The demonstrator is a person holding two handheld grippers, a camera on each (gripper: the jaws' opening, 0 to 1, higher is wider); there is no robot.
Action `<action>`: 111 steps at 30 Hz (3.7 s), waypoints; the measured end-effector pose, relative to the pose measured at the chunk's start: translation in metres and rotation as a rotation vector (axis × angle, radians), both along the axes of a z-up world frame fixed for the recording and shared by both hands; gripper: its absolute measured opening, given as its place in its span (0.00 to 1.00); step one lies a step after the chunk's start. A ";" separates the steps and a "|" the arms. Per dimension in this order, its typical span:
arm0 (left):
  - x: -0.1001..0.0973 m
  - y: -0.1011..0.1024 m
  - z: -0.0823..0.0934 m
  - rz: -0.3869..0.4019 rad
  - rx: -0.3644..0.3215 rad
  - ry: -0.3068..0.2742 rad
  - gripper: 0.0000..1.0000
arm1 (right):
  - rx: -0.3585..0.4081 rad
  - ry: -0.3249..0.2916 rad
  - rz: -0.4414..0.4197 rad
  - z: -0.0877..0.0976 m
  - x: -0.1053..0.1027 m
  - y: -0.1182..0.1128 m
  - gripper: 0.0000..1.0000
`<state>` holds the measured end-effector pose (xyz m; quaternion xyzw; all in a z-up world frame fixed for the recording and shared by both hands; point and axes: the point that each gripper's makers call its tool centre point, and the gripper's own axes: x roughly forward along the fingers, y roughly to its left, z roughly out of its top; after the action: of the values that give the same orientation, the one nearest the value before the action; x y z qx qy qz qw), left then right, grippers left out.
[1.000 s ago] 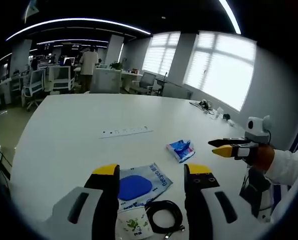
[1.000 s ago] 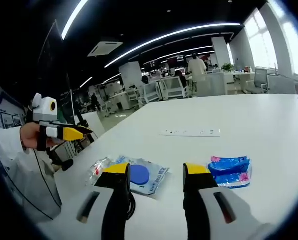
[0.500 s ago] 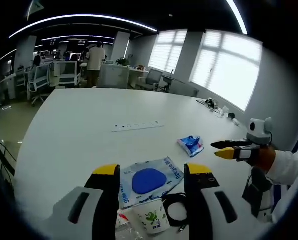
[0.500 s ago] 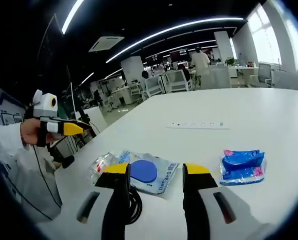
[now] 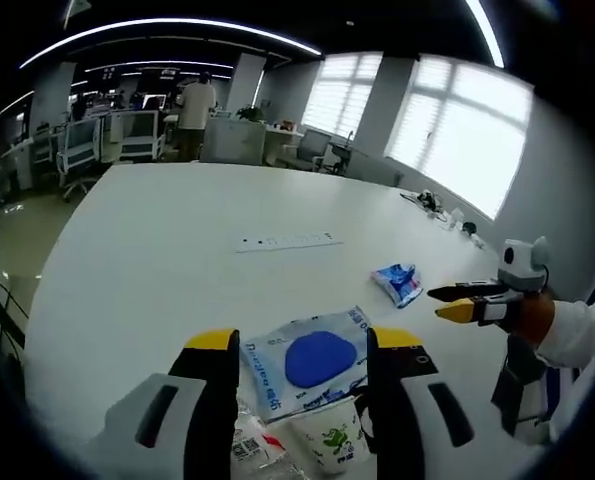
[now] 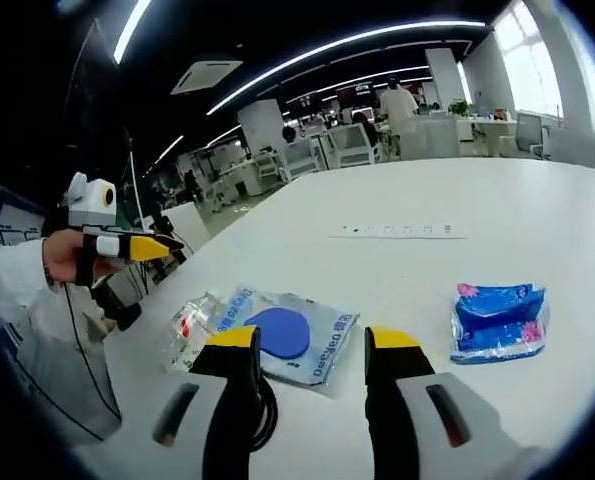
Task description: Arrange the tabletop items into an orderly group along one side of the table until the central work area is clear of visible clutter.
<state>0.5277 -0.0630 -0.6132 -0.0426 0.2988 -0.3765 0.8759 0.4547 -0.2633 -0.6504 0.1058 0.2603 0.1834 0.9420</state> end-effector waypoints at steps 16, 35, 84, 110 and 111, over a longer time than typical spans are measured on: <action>0.017 0.000 -0.034 -0.009 0.028 0.052 0.50 | 0.004 0.071 0.002 -0.038 0.003 0.008 0.38; 0.032 -0.007 -0.081 -0.048 0.127 0.127 0.46 | 0.022 0.129 0.000 -0.070 0.006 0.012 0.36; 0.034 -0.017 -0.142 -0.181 0.408 0.194 0.02 | 0.063 0.192 0.042 -0.101 0.006 0.028 0.00; 0.047 -0.042 -0.102 -0.139 0.303 0.150 0.00 | 0.061 0.105 -0.020 -0.063 0.021 0.005 0.00; 0.047 -0.043 -0.100 -0.138 0.300 0.147 0.00 | 0.059 0.101 -0.022 -0.061 0.022 0.004 0.00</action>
<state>0.5749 -0.1062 -0.7135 0.0816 0.4171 -0.3831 0.8201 0.4765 -0.2595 -0.7114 0.1457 0.3009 0.1752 0.9260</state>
